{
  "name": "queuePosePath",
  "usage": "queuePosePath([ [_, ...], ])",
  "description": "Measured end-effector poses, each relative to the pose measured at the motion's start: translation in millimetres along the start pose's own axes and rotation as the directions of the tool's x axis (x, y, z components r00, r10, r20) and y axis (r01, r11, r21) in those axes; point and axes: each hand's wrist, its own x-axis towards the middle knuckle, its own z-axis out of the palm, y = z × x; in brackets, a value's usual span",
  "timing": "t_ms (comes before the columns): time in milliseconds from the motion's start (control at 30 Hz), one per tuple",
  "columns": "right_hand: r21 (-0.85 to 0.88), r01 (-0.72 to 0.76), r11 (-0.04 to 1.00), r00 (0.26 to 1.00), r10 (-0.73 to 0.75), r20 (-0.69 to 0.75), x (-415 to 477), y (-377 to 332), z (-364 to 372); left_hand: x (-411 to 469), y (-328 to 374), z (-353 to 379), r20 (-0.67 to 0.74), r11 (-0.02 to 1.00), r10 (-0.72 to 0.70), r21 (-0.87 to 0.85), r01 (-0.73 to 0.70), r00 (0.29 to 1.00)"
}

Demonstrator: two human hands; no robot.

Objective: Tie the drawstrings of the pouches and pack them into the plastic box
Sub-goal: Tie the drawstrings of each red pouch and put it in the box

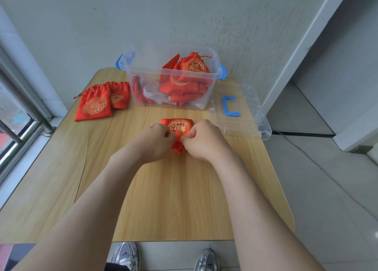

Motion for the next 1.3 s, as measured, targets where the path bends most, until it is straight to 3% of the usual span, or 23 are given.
queuePosePath([
  [200, -0.010, -0.046, 0.999, 0.999, 0.046, 0.008, 2, 0, 2, 2, -1, 3, -0.065, 0.999, -0.030, 0.034, 0.032, 0.997],
  [467, 0.145, 0.046, 0.988, 0.998, -0.039, -0.049, -6, -1, -7, 4, -6, -4, -0.095, 0.934, -0.100, -0.353, 0.061, 0.990],
  [733, 0.072, 0.037, 0.997, 0.999, -0.039, 0.019, -10, -3, -8, 7, -2, -6, -0.072, 0.708, -0.237, -0.696, 0.122, 0.969],
  [833, 0.060, 0.017, 0.998, 0.999, -0.019, 0.027, -10, -4, -7, 6, -2, -9, -0.009, 0.618, -0.219, -0.775, 0.132, 0.976],
  [1033, 0.076, 0.042, 0.996, 0.998, -0.045, 0.036, -12, -7, -7, -2, 2, -7, 0.163, 0.570, -0.134, -0.794, 0.211, 0.977],
  [1300, 0.310, 0.003, 0.951, 0.994, -0.038, 0.105, -13, -14, -10, -4, 1, -6, 0.160, 0.654, -0.113, -0.731, 0.195, 0.981],
])
